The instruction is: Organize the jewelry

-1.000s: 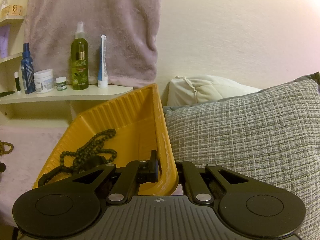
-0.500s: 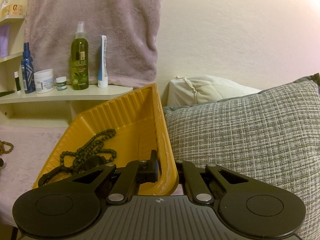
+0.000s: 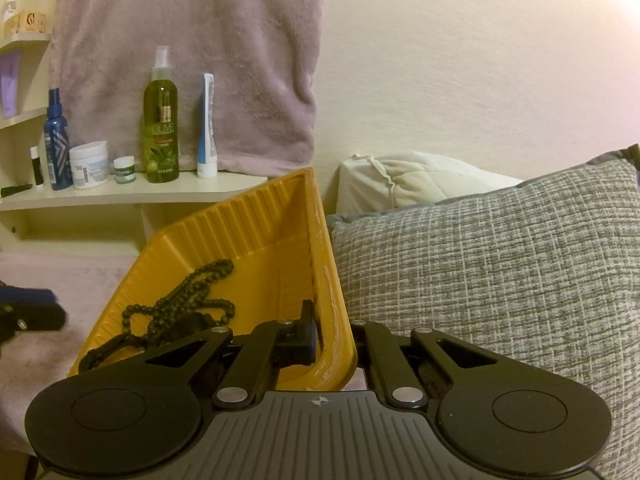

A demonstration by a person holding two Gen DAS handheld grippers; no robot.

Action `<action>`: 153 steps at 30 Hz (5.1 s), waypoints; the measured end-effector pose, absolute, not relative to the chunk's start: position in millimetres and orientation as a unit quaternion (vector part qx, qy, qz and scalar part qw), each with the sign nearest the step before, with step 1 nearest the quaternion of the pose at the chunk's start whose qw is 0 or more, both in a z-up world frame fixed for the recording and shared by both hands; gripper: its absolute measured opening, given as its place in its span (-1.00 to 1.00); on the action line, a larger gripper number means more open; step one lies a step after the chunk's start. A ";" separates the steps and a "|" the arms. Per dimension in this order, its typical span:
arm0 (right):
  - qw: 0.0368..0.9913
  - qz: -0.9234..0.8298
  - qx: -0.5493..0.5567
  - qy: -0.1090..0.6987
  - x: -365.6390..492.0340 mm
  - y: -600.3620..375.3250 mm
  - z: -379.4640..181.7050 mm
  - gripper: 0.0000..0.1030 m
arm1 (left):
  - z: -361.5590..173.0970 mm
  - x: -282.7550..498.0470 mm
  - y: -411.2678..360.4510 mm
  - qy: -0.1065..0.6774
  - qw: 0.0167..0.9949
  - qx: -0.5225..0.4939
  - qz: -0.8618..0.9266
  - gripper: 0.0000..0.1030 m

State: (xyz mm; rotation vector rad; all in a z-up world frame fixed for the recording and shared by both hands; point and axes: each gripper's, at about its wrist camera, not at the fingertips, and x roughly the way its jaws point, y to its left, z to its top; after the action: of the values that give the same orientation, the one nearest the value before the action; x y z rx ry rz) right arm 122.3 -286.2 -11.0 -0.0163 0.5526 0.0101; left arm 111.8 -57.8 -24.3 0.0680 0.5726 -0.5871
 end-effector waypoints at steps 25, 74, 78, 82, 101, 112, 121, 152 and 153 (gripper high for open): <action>0.962 0.003 -0.001 0.273 121.7 -287.3 -13.2 -0.90 | -29.7 96.7 -36.7 0.276 0.931 0.031 -0.238 -0.54; 0.960 0.000 -0.017 0.278 125.8 -286.6 -15.4 -0.90 | -101.5 154.3 108.6 0.344 0.805 0.460 -0.150 -0.84; 0.960 0.000 -0.017 0.278 125.9 -286.7 -15.4 -0.90 | -89.0 153.1 115.2 0.332 0.824 0.438 -0.137 -0.91; 0.961 0.001 -0.017 0.278 126.2 -287.1 -15.1 -0.90 | -62.6 148.9 125.0 0.308 0.853 0.403 -0.124 -0.91; 0.962 0.004 -0.018 0.272 125.2 -284.0 -12.0 -0.90 | 48.3 146.4 133.9 0.214 0.932 0.268 -0.121 -0.92; 0.963 0.007 -0.017 0.270 125.0 -282.0 -9.9 -0.90 | 67.4 149.0 119.1 0.190 0.938 0.260 -0.131 -0.93; 0.963 0.008 -0.016 0.269 125.6 -280.8 -9.4 -0.90 | 89.2 150.7 96.7 0.170 0.941 0.244 -0.162 -0.94; 0.962 0.006 -0.015 0.274 125.3 -284.3 -13.8 -0.90 | -71.0 179.0 59.4 0.343 0.916 0.158 -0.138 -0.78; 0.962 0.006 -0.015 0.274 125.2 -284.7 -14.1 -0.90 | -72.9 182.1 59.0 0.346 0.916 0.151 -0.135 -0.78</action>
State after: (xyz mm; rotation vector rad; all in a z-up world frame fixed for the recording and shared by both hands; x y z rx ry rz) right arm 125.2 -284.7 -14.1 -0.0297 0.5557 0.0115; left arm 182.1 59.0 -72.9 0.3114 0.7130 -0.2778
